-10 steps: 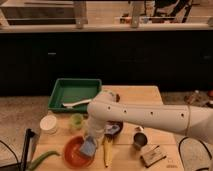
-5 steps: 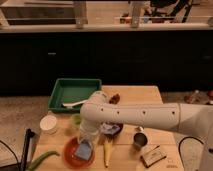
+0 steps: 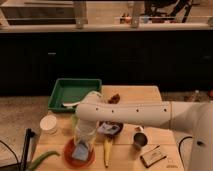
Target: Place sponge in red bowl
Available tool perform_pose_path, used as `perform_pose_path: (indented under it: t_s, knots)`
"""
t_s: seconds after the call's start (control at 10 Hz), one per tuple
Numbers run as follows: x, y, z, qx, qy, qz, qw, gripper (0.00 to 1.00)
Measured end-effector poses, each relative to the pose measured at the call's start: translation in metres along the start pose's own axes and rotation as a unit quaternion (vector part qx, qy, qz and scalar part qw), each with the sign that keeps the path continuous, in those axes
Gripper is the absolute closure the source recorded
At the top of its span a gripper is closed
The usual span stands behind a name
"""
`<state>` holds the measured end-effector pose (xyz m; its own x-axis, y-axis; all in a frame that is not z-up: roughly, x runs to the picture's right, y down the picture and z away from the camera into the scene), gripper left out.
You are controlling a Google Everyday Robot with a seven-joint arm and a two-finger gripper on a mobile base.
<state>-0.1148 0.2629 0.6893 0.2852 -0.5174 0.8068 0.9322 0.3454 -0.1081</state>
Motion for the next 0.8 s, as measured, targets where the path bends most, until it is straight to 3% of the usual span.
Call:
perform_pose_path:
  t_s: [0.8]
  knots:
    - [-0.006, -0.020, 0.016, -0.028, -0.028, -0.065, 0.9971, 1.00]
